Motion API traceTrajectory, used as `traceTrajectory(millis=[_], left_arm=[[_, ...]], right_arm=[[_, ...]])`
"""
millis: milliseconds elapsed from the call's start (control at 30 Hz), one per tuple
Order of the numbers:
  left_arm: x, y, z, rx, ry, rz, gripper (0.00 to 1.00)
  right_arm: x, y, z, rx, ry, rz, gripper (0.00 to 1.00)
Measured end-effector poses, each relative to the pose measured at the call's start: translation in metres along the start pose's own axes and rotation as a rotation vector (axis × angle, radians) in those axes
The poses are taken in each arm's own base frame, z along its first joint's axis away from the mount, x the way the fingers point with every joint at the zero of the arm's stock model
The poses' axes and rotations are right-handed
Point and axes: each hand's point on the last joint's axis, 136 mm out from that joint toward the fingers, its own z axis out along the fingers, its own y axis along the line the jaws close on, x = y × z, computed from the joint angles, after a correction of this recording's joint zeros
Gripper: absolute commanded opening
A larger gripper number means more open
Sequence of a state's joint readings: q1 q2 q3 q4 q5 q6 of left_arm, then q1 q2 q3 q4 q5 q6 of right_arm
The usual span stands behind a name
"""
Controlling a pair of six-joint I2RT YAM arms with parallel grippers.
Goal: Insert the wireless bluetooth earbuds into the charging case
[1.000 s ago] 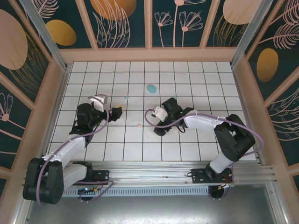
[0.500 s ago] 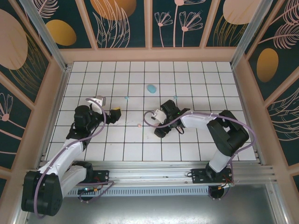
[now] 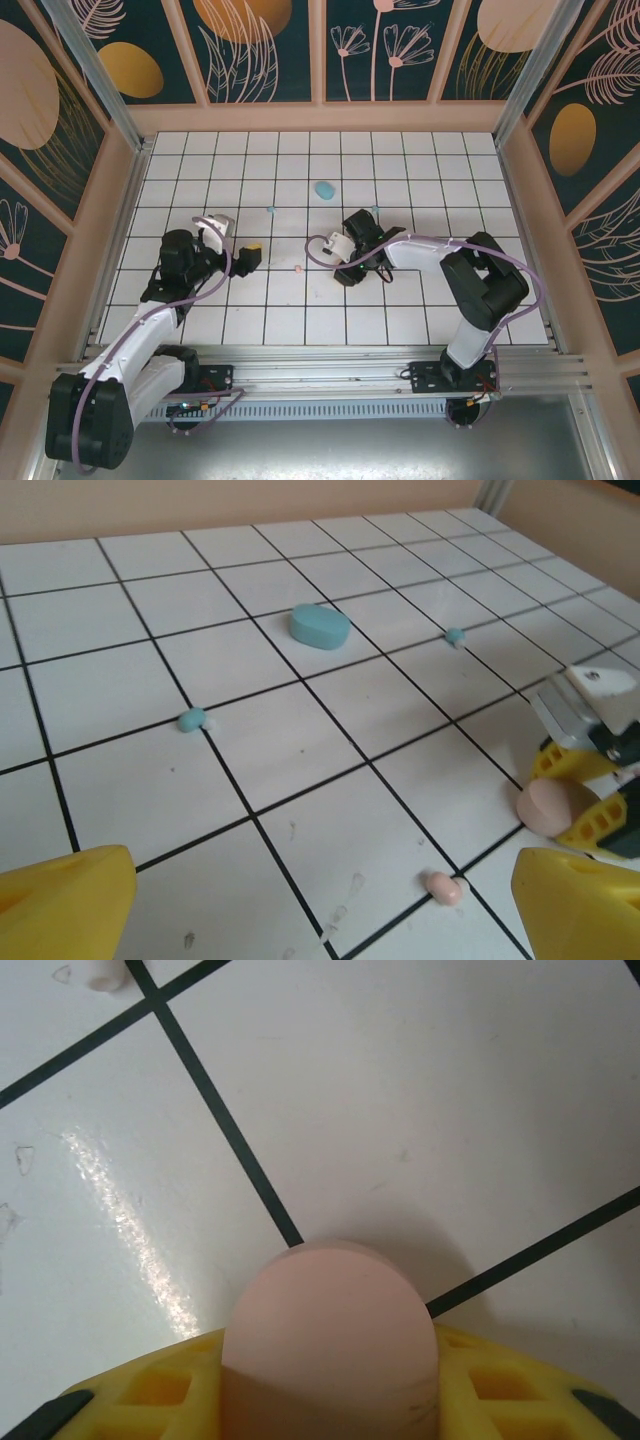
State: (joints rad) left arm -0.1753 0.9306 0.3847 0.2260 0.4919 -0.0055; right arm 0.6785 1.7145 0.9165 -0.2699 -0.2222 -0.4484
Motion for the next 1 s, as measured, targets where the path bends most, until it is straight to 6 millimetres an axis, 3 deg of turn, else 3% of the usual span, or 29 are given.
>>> traceTrajectory(millis=[333, 600, 767, 1000], left_arm=[[-0.005, -0.020, -0.013, 0.079, -0.046, 0.073, 0.98], [-0.006, -0.041, -0.019, 0.187, -0.067, 0.107, 0.96], [-0.009, -0.043, -0.018, 0.206, -0.074, 0.133, 0.93], [0.000, -0.041, -0.016, 0.196, -0.046, 0.178, 0.93]], right_arm=[[-0.008, 0.012, -0.016, -0.053, -0.008, -0.027, 0.27], [-0.067, 0.012, -0.051, -0.058, -0.112, -0.112, 0.28], [-0.059, 0.017, -0.052, -0.079, -0.083, -0.166, 0.27], [-0.035, 0.018, -0.027, -0.110, 0.004, -0.188, 0.25]])
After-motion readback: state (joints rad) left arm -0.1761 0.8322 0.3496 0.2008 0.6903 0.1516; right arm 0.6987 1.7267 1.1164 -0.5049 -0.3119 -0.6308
